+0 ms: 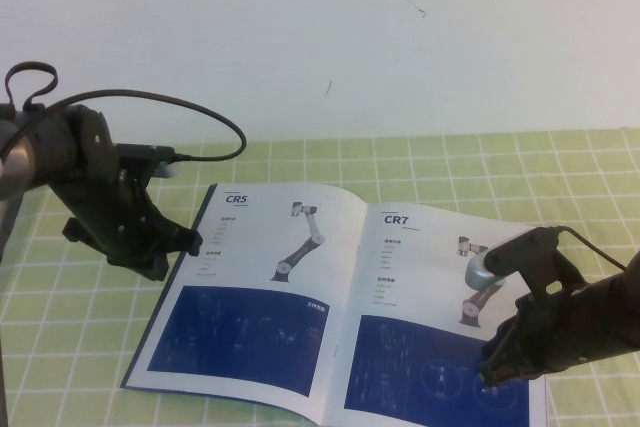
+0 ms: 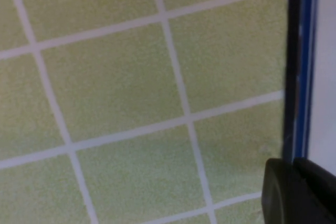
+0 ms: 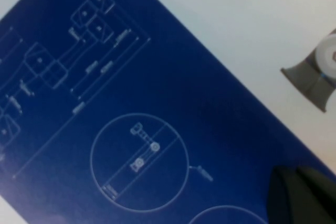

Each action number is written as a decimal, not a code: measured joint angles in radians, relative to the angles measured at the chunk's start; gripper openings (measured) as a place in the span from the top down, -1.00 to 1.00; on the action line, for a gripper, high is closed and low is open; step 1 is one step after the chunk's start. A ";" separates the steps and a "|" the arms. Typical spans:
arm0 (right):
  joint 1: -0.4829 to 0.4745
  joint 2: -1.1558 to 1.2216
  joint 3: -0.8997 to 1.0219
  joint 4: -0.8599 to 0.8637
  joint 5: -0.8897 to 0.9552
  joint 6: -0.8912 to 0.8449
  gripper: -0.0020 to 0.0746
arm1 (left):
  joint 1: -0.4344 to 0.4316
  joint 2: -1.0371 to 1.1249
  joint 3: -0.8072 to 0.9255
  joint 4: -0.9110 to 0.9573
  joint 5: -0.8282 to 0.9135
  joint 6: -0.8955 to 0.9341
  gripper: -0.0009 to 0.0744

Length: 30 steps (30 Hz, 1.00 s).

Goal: Close book
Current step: 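Close the open booklet and leave it lying on the table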

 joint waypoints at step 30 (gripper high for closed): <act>0.005 0.002 -0.002 0.002 -0.022 -0.002 0.95 | -0.131 0.062 -0.012 -0.444 0.124 0.195 0.99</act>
